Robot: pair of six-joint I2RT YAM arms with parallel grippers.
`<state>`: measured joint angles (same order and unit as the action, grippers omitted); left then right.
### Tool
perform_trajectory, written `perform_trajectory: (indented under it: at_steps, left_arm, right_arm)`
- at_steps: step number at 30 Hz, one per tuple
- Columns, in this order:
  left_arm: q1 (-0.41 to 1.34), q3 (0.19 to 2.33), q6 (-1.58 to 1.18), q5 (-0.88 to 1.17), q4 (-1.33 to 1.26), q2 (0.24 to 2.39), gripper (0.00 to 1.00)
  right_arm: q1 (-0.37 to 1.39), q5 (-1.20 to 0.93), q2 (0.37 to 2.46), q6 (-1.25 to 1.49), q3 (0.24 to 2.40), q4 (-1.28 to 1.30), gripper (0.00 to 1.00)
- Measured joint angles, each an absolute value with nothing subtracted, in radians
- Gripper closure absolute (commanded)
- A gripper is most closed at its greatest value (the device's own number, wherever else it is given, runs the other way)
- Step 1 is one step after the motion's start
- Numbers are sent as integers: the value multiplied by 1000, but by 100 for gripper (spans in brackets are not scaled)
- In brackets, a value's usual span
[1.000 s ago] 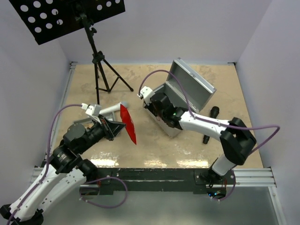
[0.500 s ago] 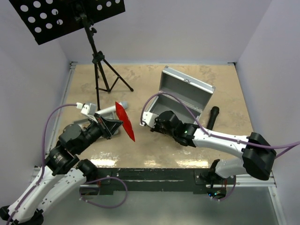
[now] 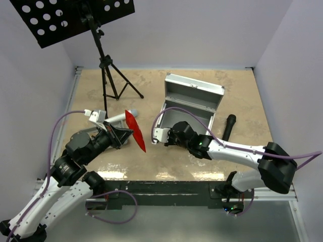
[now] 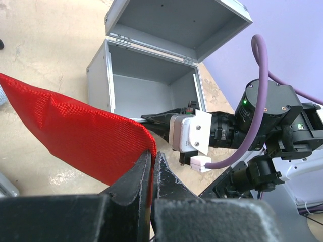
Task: Organize the medicine kit
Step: Move the medicine box to the center of the board.
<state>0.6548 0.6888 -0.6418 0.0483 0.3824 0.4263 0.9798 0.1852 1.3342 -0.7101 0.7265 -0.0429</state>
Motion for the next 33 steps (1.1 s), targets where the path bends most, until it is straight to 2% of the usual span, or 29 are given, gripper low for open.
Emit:
perform_trajectory:
  at_steps: [4,12,15,17,21,27,33]
  left_arm:
    - [655,689,-642,48,382,428,100]
    - [655,689,-642,48,382,428,100]
    - [655,689,-642,48,382,428,100]
    - [655,689,-642,48,382,428,100]
    - [655,691,-642,49,378,434,100]
    - [655,736,-642,64,351,485,100]
    - [655,803,-646,161,238,543,100]
  right_arm:
    - [973,165,1334,-725,731,-42,68]
    - [971,176,1334,-759,783,-70,54]
    - [972,192,1327,-750,786,-79,40]
    - [971,202,1306,-738,789,-86,27]
    - [970,220,1255,-702,857,-83,16]
    - [971,260,1141,-546,955,-120,8]
    - [970,419,1065,-257,1037,-116,8]
